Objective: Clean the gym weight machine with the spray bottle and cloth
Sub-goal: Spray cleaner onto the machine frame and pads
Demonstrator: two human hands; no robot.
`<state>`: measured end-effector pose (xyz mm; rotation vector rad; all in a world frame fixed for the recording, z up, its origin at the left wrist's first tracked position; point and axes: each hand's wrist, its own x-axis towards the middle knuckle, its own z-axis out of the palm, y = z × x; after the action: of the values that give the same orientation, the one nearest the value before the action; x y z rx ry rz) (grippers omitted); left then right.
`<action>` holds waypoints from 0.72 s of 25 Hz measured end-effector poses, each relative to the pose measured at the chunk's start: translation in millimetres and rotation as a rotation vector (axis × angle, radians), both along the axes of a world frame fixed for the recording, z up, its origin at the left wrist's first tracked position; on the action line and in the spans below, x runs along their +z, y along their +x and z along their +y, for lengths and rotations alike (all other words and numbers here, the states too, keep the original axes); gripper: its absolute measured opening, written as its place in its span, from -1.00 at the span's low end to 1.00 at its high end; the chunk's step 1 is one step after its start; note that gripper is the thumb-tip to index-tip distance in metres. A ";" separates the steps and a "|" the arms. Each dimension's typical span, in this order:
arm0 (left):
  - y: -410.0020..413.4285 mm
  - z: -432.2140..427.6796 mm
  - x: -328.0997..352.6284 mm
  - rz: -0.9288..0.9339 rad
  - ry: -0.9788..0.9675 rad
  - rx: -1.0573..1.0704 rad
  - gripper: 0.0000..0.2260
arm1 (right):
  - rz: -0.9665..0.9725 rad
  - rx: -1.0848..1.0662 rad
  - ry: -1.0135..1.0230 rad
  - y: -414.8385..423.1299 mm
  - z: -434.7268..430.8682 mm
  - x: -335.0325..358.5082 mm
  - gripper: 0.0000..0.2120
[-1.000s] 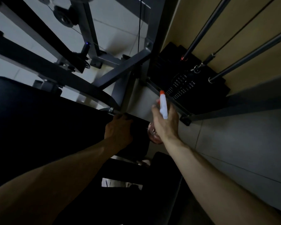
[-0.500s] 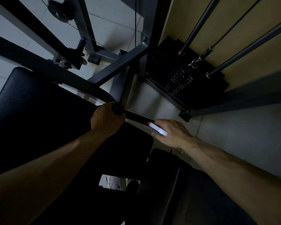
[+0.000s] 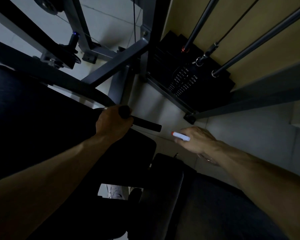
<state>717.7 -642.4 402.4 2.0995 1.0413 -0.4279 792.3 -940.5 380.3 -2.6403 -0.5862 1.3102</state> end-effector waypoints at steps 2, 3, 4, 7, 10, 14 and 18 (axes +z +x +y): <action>0.4 -3.5 -3.9 -0.022 -0.015 -0.058 -0.63 | -0.009 -0.025 -0.009 1.5 -4.3 -2.2 -0.72; 0.1 -5.2 -3.5 -0.034 -0.038 -0.081 -0.63 | -0.012 -0.029 -0.021 1.6 -3.2 -1.6 -0.70; 2.7 -5.3 -6.4 -0.044 -0.054 -0.092 -0.67 | -0.006 -0.034 -0.017 1.4 -2.4 -5.9 -0.69; 11.0 -2.9 -9.7 -0.068 -0.082 -0.069 -0.91 | -0.022 -0.145 0.063 0.6 14.2 0.8 -0.64; 26.4 15.6 2.9 -0.124 -0.203 0.201 -0.88 | -0.047 -0.405 0.349 16.1 61.3 23.3 -0.81; 42.7 68.7 29.2 -0.230 -0.414 0.557 -0.77 | -0.100 -0.587 0.662 49.3 153.2 59.4 -0.54; 51.8 109.1 47.8 -0.158 -0.524 0.578 -0.93 | -0.125 -0.695 0.828 70.0 236.4 65.7 -0.43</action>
<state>769.5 -533.3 450.3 1.2801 1.2220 -0.2066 862.3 -704.1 445.9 -1.9373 -0.1243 0.5256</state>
